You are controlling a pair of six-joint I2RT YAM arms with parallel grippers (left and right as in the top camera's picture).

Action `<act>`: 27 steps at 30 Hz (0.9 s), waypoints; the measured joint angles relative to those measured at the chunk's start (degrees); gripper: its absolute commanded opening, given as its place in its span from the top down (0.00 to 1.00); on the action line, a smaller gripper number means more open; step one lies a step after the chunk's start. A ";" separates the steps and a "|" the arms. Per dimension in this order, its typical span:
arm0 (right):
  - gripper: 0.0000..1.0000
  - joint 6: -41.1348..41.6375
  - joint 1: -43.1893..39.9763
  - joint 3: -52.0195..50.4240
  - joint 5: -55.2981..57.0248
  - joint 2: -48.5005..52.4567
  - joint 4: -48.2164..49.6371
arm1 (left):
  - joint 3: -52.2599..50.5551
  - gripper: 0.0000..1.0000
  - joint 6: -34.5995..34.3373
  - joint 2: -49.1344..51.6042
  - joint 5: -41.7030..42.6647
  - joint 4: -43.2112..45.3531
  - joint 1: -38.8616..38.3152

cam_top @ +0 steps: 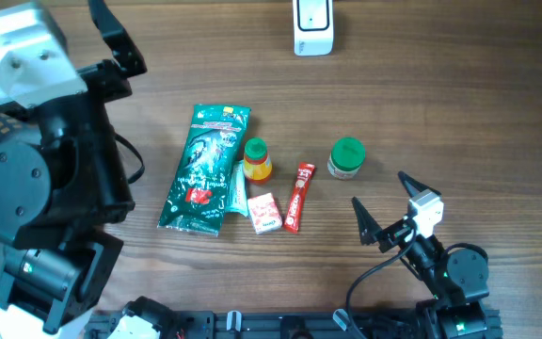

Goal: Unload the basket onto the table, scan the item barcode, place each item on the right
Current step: 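Retract left arm to rest and reach right gripper toward green jar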

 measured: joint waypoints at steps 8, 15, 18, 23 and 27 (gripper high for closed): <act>0.00 31.39 0.00 0.00 -2.99 0.00 0.37 | 0.04 0.00 0.74 -0.94 2.34 -9.94 2.38; 0.00 36.68 0.00 3.26 -3.34 1.38 -6.08 | 0.11 0.00 -12.13 -15.80 14.82 -14.49 16.87; 0.00 33.46 0.00 11.89 -2.21 9.70 -12.72 | 0.22 0.00 -14.99 -18.45 15.91 -11.96 18.51; 0.00 30.27 0.04 34.21 -1.60 35.08 -26.71 | 0.20 0.00 -15.85 -18.45 16.90 -11.04 18.53; 0.00 30.18 0.00 42.45 -6.32 48.22 -29.24 | -3.78 0.00 -16.02 -24.55 21.44 -11.08 18.53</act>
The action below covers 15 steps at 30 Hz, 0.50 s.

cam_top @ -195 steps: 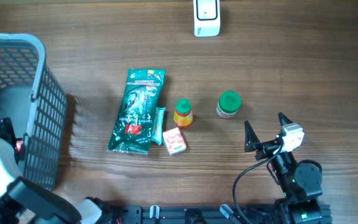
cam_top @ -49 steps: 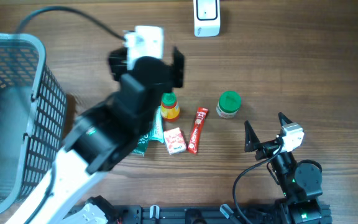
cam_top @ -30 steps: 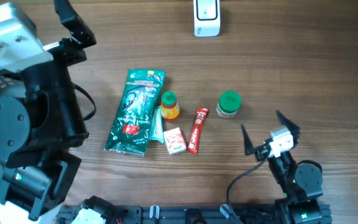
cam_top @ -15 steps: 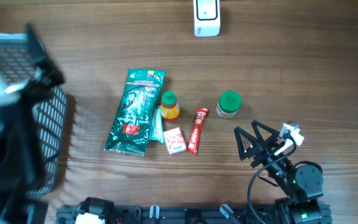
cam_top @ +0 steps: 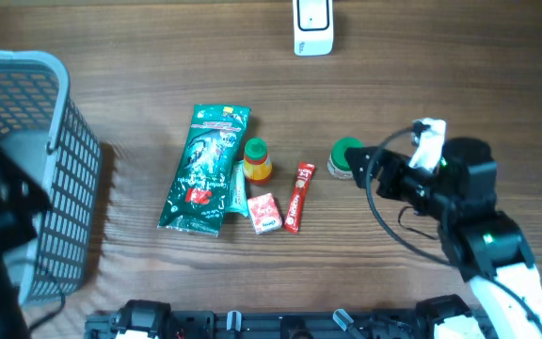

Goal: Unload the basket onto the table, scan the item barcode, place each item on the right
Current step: 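Retract left arm to rest and reach right gripper toward green jar, then grasp the green-lidded jar with the right gripper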

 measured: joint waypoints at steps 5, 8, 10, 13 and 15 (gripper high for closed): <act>0.00 1.97 0.00 0.15 -10.38 10.32 2.14 | -11.30 0.00 -0.22 -15.28 4.07 7.65 0.11; 0.01 2.23 0.00 0.15 -13.60 12.72 3.93 | -16.79 0.00 -0.22 -19.67 4.50 10.12 0.11; 0.01 2.19 0.00 0.15 -13.77 13.66 3.69 | -19.58 0.00 -0.22 -22.03 4.66 11.15 0.11; 0.00 3.26 0.07 1.90 -9.49 13.66 -3.61 | -21.51 0.00 -0.22 -25.24 4.70 12.46 0.11; 0.00 3.69 0.09 6.80 -2.67 13.94 -14.53 | -21.86 0.00 -0.22 -25.81 4.70 12.41 0.11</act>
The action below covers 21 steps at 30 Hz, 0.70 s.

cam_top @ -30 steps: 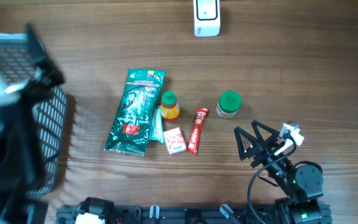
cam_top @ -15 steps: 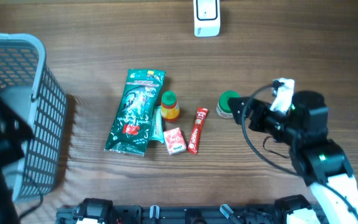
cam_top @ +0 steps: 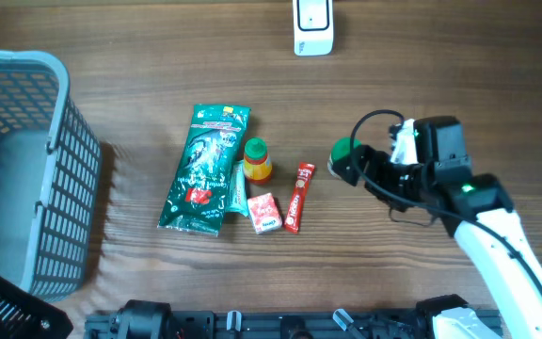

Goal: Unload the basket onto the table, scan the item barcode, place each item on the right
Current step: 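Grasp the green-lidded jar with the right gripper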

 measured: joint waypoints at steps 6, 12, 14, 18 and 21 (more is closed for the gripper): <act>0.00 14.62 -0.02 13.99 14.51 0.02 -16.96 | -3.26 0.00 -0.02 -3.80 0.04 1.49 0.00; 0.01 22.34 -0.02 14.51 15.98 0.74 -13.46 | -6.64 0.00 -0.22 -6.14 0.39 1.31 0.00; 0.01 25.42 -0.02 15.19 16.13 3.96 -14.71 | -6.62 0.00 -0.35 -6.23 0.59 -3.67 0.00; 0.00 27.69 -0.02 21.16 16.17 17.92 -20.48 | -6.80 0.00 -0.63 -6.36 0.87 -20.57 0.00; 0.01 28.55 -0.02 26.75 16.13 23.12 -20.57 | -7.10 0.00 -1.01 -6.25 3.13 -37.75 0.00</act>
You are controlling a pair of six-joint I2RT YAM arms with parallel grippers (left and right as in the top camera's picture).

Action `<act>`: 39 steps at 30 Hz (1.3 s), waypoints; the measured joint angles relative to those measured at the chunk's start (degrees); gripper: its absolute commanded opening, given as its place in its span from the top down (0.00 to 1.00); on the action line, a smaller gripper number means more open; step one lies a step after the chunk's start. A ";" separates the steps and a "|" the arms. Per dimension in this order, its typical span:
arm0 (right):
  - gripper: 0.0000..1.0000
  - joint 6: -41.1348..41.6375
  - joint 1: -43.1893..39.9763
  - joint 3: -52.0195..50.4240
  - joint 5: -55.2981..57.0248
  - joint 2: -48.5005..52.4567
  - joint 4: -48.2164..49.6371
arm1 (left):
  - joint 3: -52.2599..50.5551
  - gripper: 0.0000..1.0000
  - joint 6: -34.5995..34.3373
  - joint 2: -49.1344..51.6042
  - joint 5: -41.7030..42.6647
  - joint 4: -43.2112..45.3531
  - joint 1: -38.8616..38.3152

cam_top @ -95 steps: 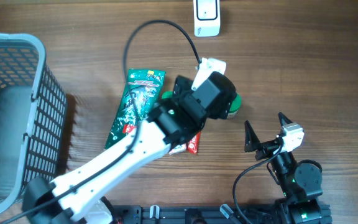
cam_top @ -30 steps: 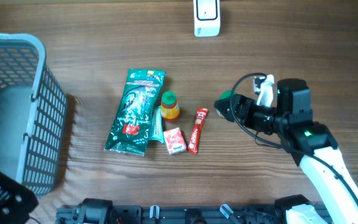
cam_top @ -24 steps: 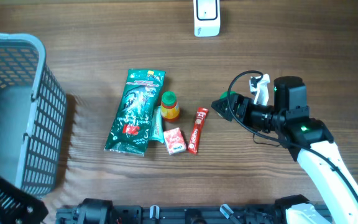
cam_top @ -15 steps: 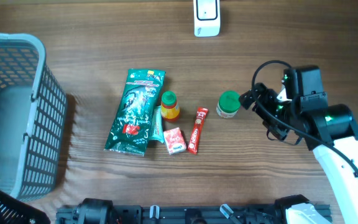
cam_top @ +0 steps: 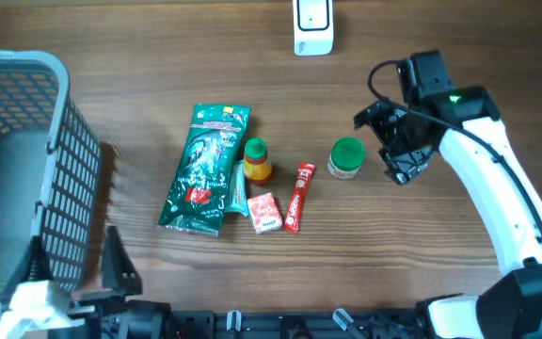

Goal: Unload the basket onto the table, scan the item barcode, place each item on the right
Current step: 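Grasp the green-lidded jar with the right gripper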

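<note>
The white barcode scanner [cam_top: 313, 26] stands at the table's far edge. In the middle lie a green bag [cam_top: 203, 169], a small bottle with a green cap [cam_top: 257, 159], a small red and white box [cam_top: 264, 213], a red stick packet [cam_top: 298, 196] and a green-lidded jar [cam_top: 347, 157]. My right gripper [cam_top: 381, 148] hangs open just right of the jar, holding nothing, one finger far and one near. My left gripper [cam_top: 119, 266] shows only as dark fingers at the front left edge, so its state is unclear.
A grey mesh basket [cam_top: 59, 151] fills the left side, with something dark inside it. The right arm's white link [cam_top: 497, 198] runs from the front right corner up to the gripper. Bare wood lies between the items and the scanner.
My right gripper, which was against the jar's right side, now sits slightly farther back and to the right, still open. The left gripper has moved from the front left corner to beside the basket's near right corner.
At first the left arm loomed over the left side, hiding the basket, and the right gripper stood open near the front edge. Then the left arm was low at the left and the right gripper was by the jar. No item has moved.
</note>
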 measured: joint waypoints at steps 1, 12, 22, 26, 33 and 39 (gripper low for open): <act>0.01 0.70 0.00 0.09 0.00 0.04 0.02 | -0.04 0.00 -0.04 -0.02 1.16 -3.15 0.00; 0.01 9.73 6.36 0.52 4.09 11.04 4.26 | -0.07 0.00 -0.02 -0.04 3.93 -21.35 0.00; 0.44 6.95 6.36 1.01 4.15 18.23 7.43 | -0.07 0.00 -0.02 -0.04 3.91 -21.64 0.00; 0.37 -15.30 6.19 1.22 2.43 18.23 7.06 | -0.07 0.00 -0.02 -0.04 3.91 -21.86 0.00; 0.00 -46.58 6.19 2.58 4.85 18.93 -1.01 | -0.07 0.00 -0.04 -0.04 3.93 -21.88 0.00; 0.00 -36.41 6.10 22.58 6.08 19.63 -19.61 | -0.07 0.00 -0.02 -0.04 3.93 -21.84 0.00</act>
